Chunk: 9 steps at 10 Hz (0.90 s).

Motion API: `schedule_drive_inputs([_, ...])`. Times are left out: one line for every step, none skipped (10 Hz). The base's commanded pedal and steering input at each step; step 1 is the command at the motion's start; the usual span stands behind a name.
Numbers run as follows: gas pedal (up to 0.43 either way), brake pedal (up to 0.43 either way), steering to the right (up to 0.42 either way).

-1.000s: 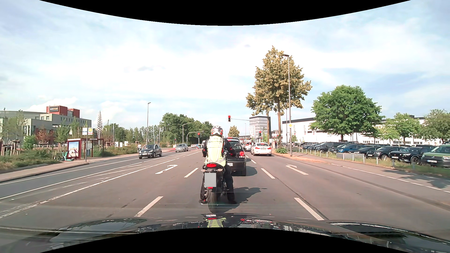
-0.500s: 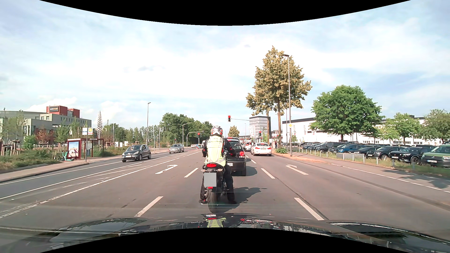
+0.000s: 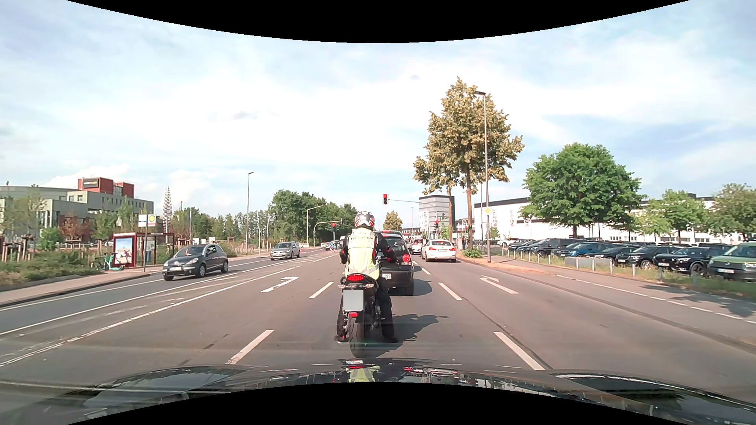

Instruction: Follow the waypoints while adhering to traffic rules and regulations

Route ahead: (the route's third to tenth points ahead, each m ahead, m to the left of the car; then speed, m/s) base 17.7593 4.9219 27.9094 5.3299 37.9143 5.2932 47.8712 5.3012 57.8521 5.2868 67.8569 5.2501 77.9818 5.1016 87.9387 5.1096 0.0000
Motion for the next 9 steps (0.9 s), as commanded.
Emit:
schedule_drive_inputs([0.0,0.0,-0.006])
schedule_drive_inputs([0.0,0.0,-0.006])
schedule_drive_inputs([0.0,0.0,-0.006])
schedule_drive_inputs([0.0,0.0,-0.006])
schedule_drive_inputs([0.0,0.0,-0.006])
schedule_drive_inputs([0.0,0.0,-0.006])
schedule_drive_inputs([0.0,0.0,-0.006])
schedule_drive_inputs([0.0,0.0,-0.006])
schedule_drive_inputs([0.0,0.0,-0.006])
